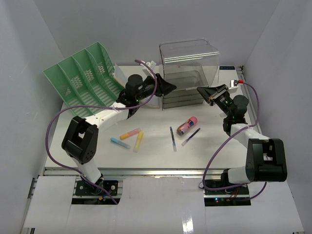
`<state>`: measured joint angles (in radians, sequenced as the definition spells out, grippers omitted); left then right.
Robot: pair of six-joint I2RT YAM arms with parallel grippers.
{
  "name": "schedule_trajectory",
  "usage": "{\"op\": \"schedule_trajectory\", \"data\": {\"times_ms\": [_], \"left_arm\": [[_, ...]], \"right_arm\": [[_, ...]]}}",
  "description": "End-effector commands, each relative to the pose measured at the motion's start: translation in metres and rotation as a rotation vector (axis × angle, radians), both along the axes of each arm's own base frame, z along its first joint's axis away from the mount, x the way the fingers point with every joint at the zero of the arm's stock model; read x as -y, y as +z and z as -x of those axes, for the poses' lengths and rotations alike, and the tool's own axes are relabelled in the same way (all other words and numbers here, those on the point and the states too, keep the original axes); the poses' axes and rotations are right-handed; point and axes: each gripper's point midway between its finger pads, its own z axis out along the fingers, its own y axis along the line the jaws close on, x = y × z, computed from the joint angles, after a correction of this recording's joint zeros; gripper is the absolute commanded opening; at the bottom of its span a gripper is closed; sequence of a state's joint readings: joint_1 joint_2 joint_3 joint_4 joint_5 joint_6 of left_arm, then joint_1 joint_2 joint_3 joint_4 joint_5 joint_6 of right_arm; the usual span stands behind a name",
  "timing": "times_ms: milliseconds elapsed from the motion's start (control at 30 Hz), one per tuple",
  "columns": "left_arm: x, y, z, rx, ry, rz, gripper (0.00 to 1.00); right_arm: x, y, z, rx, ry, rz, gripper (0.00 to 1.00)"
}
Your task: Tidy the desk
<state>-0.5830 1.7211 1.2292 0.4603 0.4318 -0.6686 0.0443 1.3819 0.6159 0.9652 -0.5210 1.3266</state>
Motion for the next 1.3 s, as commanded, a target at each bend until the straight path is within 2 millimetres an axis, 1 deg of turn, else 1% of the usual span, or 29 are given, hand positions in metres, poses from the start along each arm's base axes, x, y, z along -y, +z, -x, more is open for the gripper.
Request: {"op": "schedule_trajectory", "data": {"times_ms": [0, 67, 133, 167, 267, 300, 367, 400, 467, 533, 600, 667, 700, 733, 800, 833, 867, 900, 967, 1033, 1100, 1133, 1167, 1267], "left_arm": [[0.009, 0.033, 0.013, 0.045, -0.061, 0.042, 0.22], [0.009, 0.037, 0.012, 0.041, -0.056, 0.047, 0.14], [0.009, 0.042, 0.012, 0.04, -0.052, 0.054, 0.09], [0.008, 0.044, 0.012, 0.042, -0.046, 0.058, 0.06], [0.007, 0.052, 0.009, 0.033, -0.028, 0.069, 0.02], [0.007, 0.054, 0.008, 0.03, -0.022, 0.071, 0.0], [0.007, 0.058, 0.007, 0.022, -0.014, 0.076, 0.0], [0.006, 0.059, 0.006, 0.018, -0.009, 0.077, 0.0], [0.006, 0.062, 0.004, 0.003, -0.001, 0.084, 0.0], [0.007, 0.067, 0.003, -0.01, 0.0, 0.099, 0.0], [0.006, 0.073, 0.003, -0.018, 0.003, 0.112, 0.0], [0.005, 0.078, 0.003, -0.023, 0.008, 0.125, 0.0], [0.005, 0.082, 0.003, -0.024, 0.008, 0.133, 0.0], [0.004, 0.087, 0.003, -0.025, 0.008, 0.143, 0.0], [0.004, 0.094, 0.004, -0.029, 0.004, 0.158, 0.0], [0.004, 0.097, 0.004, -0.033, 0.0, 0.165, 0.0], [0.004, 0.1, 0.005, -0.04, -0.006, 0.172, 0.0], [0.005, 0.103, 0.005, -0.041, -0.013, 0.176, 0.0], [0.005, 0.107, 0.007, -0.044, -0.02, 0.182, 0.0], [0.004, 0.11, 0.008, -0.049, -0.02, 0.188, 0.0], [0.003, 0.111, 0.009, -0.053, -0.02, 0.19, 0.0], [0.002, 0.111, 0.009, -0.055, -0.019, 0.189, 0.0], [0.001, 0.114, 0.011, -0.053, -0.02, 0.191, 0.0], [0.0, 0.114, 0.011, -0.058, -0.019, 0.194, 0.0]], "right_arm": [[-0.005, 0.04, 0.006, 0.158, 0.033, 0.035, 0.21], [-0.006, 0.039, 0.006, 0.19, 0.041, 0.073, 0.31], [-0.007, 0.037, 0.009, 0.224, 0.063, 0.116, 0.43], [-0.009, 0.035, 0.012, 0.242, 0.084, 0.137, 0.52], [-0.011, 0.027, 0.023, 0.327, 0.135, 0.233, 0.69], [-0.012, 0.026, 0.027, 0.353, 0.152, 0.261, 0.74], [-0.015, 0.017, 0.036, 0.416, 0.193, 0.333, 0.82], [-0.016, 0.016, 0.041, 0.44, 0.214, 0.357, 0.83], [-0.021, 0.002, 0.056, 0.522, 0.306, 0.449, 0.87], [-0.027, -0.011, 0.075, 0.653, 0.44, 0.549, 0.92], [-0.029, -0.021, 0.088, 0.796, 0.554, 0.641, 0.98], [-0.027, -0.03, 0.091, 0.944, 0.614, 0.747, 0.98], [-0.027, -0.039, 0.089, 1.025, 0.623, 0.836, 0.98], [-0.025, -0.052, 0.091, 1.111, 0.65, 0.952, 0.98], [-0.019, -0.075, 0.112, 1.288, 0.768, 1.132, 0.97], [-0.011, -0.098, 0.139, 1.365, 0.906, 1.184, 0.96], [-0.006, -0.109, 0.146, 1.526, 0.964, 1.247, 0.95], [-0.001, -0.119, 0.142, 1.58, 1.001, 1.313, 0.94], [0.008, -0.135, 0.134, 1.59, 1.049, 1.396, 0.93], [0.011, -0.142, 0.123, 1.614, 1.058, 1.455, 0.93], [0.011, -0.15, 0.117, 1.622, 1.093, 1.48, 0.93], [0.009, -0.151, 0.113, 1.635, 1.096, 1.488, 0.93], [0.005, -0.15, 0.112, 1.648, 1.106, 1.485, 0.92], [-0.006, -0.157, 0.11, 1.666, 1.142, 1.487, 0.91]]}}
